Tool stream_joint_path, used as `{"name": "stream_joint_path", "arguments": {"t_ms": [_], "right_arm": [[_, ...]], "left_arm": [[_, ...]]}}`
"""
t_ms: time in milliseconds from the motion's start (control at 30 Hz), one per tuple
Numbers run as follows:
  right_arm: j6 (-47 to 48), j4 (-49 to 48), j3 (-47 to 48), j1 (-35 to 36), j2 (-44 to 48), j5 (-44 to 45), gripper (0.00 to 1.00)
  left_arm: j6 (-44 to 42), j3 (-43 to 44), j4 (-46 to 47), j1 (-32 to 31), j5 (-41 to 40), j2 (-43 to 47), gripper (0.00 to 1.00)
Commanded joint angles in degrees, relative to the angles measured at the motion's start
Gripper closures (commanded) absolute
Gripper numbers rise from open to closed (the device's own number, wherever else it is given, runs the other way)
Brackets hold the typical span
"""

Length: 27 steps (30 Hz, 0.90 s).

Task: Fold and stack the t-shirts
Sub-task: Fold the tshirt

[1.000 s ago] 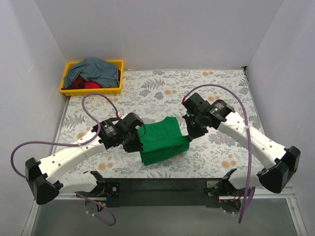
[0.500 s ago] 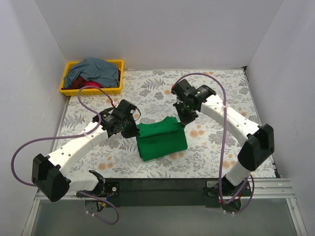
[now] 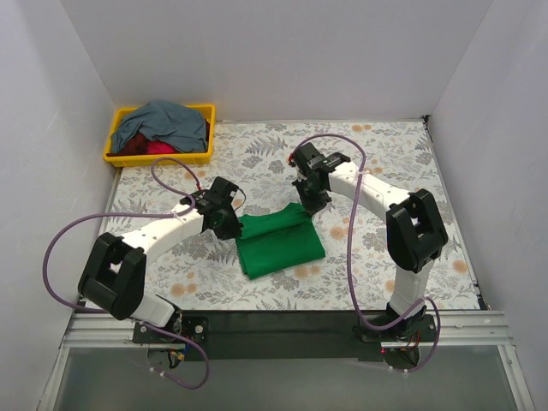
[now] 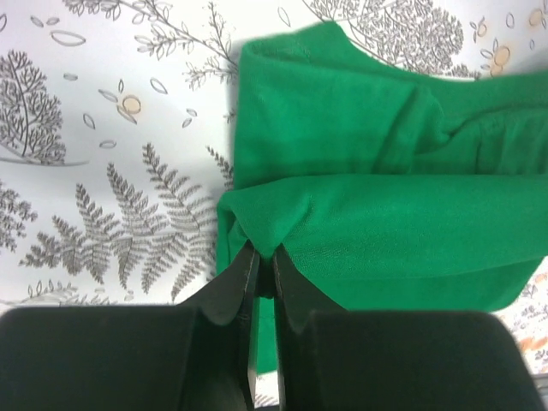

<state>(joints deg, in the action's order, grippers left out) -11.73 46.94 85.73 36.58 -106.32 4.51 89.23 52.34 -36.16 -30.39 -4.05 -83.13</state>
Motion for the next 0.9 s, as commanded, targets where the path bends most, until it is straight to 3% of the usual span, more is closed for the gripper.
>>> {"name": "stream_joint_path", "arguments": {"t_ms": [0,267,633,867], "right_arm": [[1.6,-5.0,-1.4,-1.2,-0.7,1.6,0.99],[-0.8,-11.1,-7.9,-2.4,-0.9,1.6,0.99],[-3.7,-16.3,-14.2,-2.6,7.9,4.9,0.99],[-3.6,-17.8,-13.9,-3.3,5.4,4.5,0.99]], "left_arm": [[-1.5,-1.1,4.5,0.9,-2.7,-0.3,1.00],[-3.4,-1.2,8.1,0.9,-2.8,-2.8,1.00],[-3.9,-3.3,10.8,0.9,-3.3,1.1,1.00],[-1.3,-5.8,13.7,0.9,-5.3,-0.8,0.99]]}}
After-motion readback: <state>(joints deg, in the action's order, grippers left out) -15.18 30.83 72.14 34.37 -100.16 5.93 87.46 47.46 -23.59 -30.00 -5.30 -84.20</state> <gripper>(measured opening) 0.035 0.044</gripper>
